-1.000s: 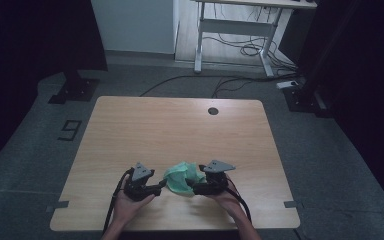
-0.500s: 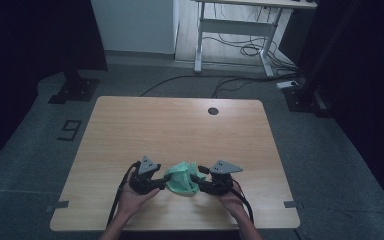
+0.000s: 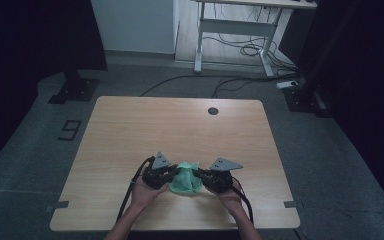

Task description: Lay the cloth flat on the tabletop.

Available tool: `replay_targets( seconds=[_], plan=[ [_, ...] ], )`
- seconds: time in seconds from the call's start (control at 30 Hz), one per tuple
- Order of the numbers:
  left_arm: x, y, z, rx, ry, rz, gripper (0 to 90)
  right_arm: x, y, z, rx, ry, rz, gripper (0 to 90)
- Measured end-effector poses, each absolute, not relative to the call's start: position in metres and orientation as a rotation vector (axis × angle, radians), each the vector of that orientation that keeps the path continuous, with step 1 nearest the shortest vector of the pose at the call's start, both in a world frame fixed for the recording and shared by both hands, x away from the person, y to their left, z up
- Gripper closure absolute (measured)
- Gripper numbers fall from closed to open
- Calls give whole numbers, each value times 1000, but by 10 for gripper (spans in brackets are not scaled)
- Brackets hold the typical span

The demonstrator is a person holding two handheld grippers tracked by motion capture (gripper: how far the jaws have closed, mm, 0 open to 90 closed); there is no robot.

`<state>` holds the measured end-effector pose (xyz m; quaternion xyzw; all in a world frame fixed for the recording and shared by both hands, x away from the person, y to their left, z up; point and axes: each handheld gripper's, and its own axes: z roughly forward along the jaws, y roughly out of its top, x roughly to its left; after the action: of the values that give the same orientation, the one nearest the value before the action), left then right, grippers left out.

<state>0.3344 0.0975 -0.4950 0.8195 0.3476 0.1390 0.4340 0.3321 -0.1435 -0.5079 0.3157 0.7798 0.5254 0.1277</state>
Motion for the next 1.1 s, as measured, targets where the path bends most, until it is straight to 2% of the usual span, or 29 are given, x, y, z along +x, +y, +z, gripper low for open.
replay_targets(
  seconds=[0.13,0.27,0.5,0.53,1.1],
  plan=[
    [328,108,-487,1968,857,370,846,332,-147,-507,924,2238,1519,872],
    [323,128,-470,1868,870,355,852,330,-168,-499,983,2143,1530,876],
    [319,147,-461,1811,879,372,858,329,-182,-492,1007,2071,1536,877],
    [318,152,-459,1788,868,343,858,329,-187,-491,1011,2061,1543,876],
    [300,157,-432,1719,743,229,853,301,-202,-445,943,1958,1644,862]
  ],
)
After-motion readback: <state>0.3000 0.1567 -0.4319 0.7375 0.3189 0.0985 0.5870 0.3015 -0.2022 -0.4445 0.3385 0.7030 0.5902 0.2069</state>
